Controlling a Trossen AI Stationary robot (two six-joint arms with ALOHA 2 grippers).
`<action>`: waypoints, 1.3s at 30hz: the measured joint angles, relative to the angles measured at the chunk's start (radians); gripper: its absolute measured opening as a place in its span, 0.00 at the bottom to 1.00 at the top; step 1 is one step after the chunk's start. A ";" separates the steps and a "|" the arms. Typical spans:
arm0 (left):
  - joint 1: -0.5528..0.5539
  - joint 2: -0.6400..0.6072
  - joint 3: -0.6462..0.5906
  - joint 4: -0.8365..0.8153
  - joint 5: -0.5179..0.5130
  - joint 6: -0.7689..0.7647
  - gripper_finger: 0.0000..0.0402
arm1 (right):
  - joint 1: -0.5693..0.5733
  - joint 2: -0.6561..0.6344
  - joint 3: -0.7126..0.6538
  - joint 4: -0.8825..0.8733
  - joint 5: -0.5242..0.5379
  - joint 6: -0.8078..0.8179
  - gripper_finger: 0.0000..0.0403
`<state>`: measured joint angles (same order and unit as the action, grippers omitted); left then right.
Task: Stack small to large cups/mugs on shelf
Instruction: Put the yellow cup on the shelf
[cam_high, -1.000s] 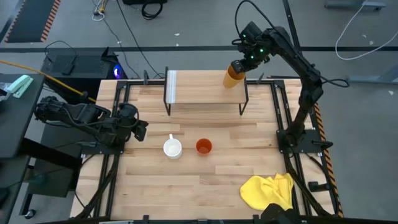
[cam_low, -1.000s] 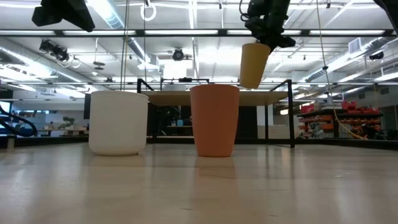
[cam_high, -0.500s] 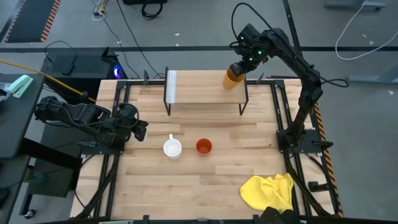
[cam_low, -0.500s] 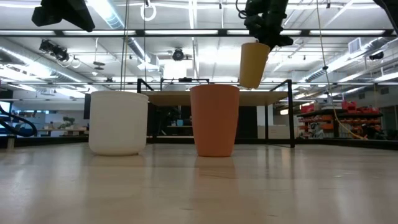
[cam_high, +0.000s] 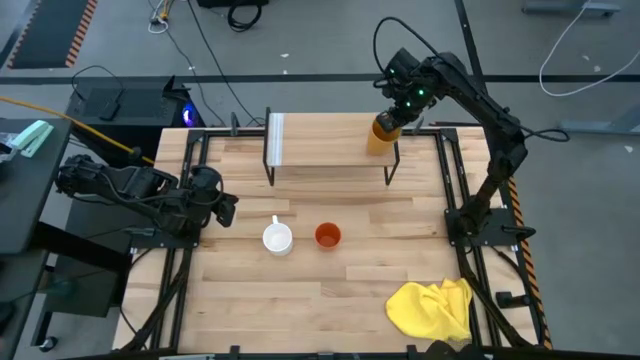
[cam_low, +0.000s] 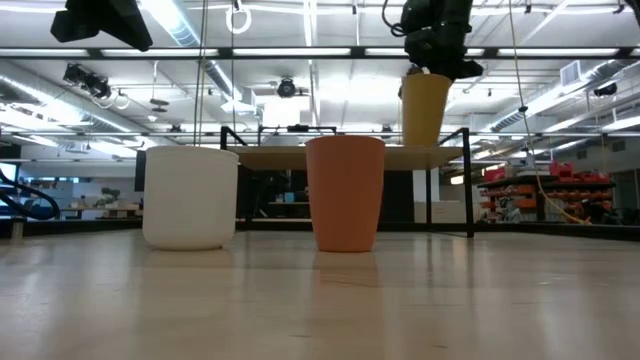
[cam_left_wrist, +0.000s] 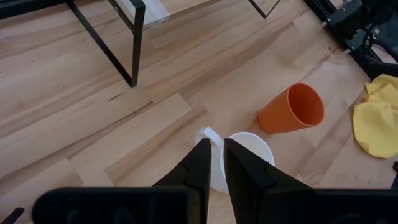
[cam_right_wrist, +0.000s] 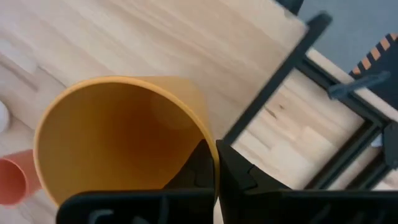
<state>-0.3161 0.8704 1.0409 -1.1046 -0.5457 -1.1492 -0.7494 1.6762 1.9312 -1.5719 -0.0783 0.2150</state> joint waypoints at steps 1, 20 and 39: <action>0.000 0.000 0.000 0.000 0.000 0.000 0.13 | 0.000 -0.013 -0.020 0.000 0.003 0.000 0.01; 0.000 0.000 0.000 0.000 0.001 0.001 0.13 | 0.000 -0.038 -0.057 0.001 0.026 0.029 0.07; 0.000 0.000 0.000 0.000 0.001 0.005 0.13 | 0.000 -0.036 0.018 0.004 0.012 0.015 0.17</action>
<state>-0.3161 0.8704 1.0409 -1.1043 -0.5449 -1.1442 -0.7494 1.6398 1.9491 -1.5678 -0.0659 0.2301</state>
